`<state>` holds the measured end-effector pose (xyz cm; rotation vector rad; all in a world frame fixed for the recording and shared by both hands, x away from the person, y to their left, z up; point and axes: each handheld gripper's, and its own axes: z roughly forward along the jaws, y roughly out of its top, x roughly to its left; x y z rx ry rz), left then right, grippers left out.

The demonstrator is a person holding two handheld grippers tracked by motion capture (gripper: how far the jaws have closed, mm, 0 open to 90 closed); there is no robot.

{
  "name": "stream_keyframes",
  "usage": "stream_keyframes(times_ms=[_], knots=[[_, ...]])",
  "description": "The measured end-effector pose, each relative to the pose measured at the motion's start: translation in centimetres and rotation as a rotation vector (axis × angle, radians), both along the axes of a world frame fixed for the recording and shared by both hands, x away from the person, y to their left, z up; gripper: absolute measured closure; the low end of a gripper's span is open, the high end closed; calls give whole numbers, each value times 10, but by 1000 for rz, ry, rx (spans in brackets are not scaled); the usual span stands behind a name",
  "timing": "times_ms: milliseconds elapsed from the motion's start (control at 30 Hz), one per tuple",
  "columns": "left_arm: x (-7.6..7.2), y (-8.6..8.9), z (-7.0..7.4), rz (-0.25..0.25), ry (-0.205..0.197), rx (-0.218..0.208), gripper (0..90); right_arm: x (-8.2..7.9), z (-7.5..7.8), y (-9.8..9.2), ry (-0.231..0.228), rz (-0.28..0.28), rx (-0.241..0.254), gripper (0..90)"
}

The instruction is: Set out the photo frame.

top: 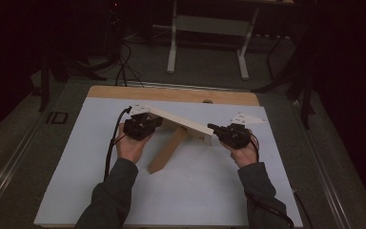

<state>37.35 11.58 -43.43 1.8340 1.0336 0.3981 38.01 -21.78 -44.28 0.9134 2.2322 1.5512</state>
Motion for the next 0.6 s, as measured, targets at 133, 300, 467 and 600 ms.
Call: stream_keyframes(times_ms=[133,300,467,600], knots=[[0,-5,2,-5,-2,-5,900,-3,3,4,-4,19,4,897],[-1,-10,5,-19,-9,-12,900,-7,4,9,-11,41,7,897],[-3,-16,6,-37,-12,-3,900,-11,5,14,-15,64,7,897],[-4,-21,8,-48,-16,5,900,-15,8,18,-18,92,-6,898]])
